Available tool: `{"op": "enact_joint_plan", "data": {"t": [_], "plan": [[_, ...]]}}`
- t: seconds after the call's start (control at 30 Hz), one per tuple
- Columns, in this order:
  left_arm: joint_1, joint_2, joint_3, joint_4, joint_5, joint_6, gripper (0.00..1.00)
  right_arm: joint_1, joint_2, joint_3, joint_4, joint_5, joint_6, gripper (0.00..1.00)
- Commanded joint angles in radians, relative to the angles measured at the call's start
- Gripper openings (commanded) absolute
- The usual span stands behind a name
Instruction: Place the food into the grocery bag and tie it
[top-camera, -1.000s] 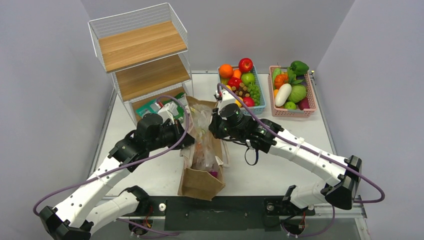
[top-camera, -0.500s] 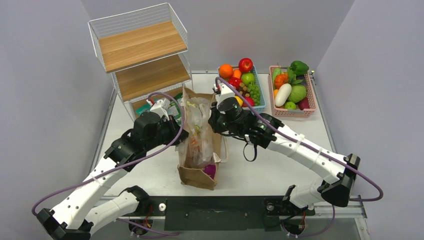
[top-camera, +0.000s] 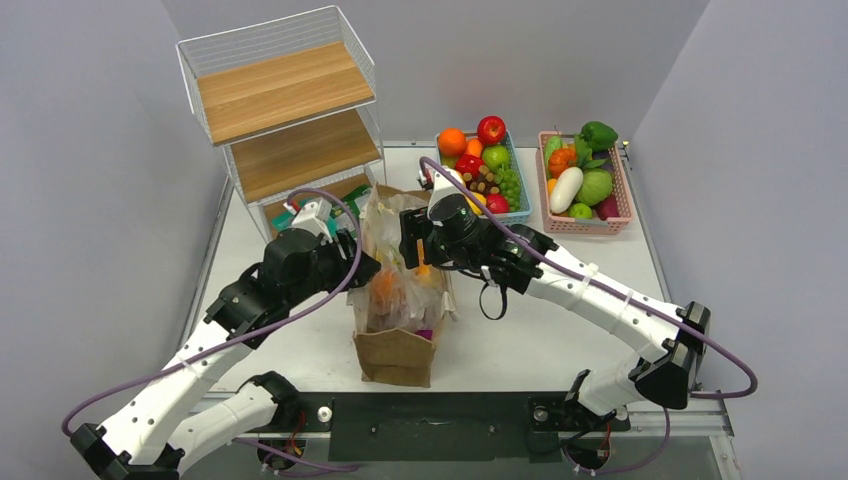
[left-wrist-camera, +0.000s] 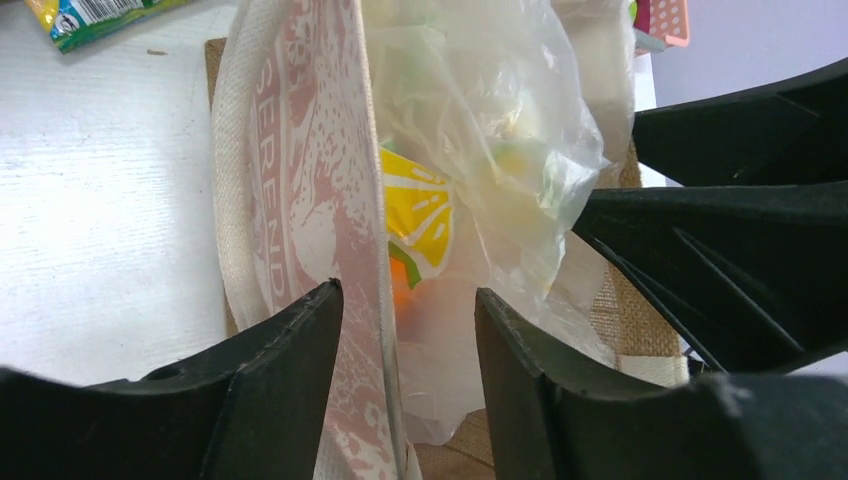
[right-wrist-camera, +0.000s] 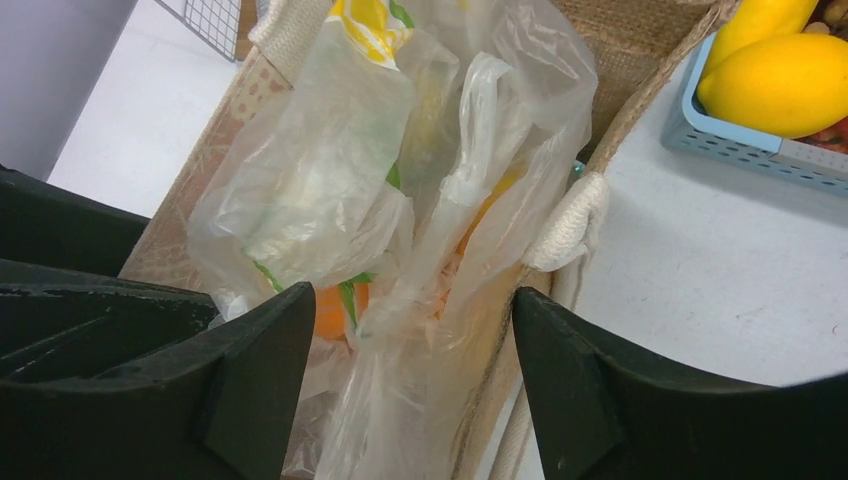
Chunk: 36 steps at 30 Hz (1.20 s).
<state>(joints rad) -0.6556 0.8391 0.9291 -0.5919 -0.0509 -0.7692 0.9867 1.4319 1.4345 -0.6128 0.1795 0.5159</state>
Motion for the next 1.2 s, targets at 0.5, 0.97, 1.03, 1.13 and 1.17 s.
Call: {"op": "enact_joint_plan", "data": {"t": [0.5,0.97,1.03,1.13,1.17], "plan": [[0.098,0.041,0.46,-0.26,-0.171,0.346,0.62,-0.008,-0.185,0.11,0.024,0.144,-0.156,0.83],[0.304,-0.016,0.299,-0.117,-0.219,0.56,0.69,-0.008,-0.461,-0.15,0.156,0.382,-0.145,0.89],[0.321,-0.023,0.259,-0.089,-0.222,0.574,0.74,-0.009,-0.493,-0.196,0.152,0.398,-0.132,0.9],[0.356,-0.036,0.181,-0.031,-0.216,0.594,0.78,-0.008,-0.538,-0.238,0.148,0.419,-0.105,0.91],[0.363,-0.04,0.143,-0.015,-0.211,0.598,0.8,-0.009,-0.545,-0.258,0.145,0.42,-0.1,0.92]]}}
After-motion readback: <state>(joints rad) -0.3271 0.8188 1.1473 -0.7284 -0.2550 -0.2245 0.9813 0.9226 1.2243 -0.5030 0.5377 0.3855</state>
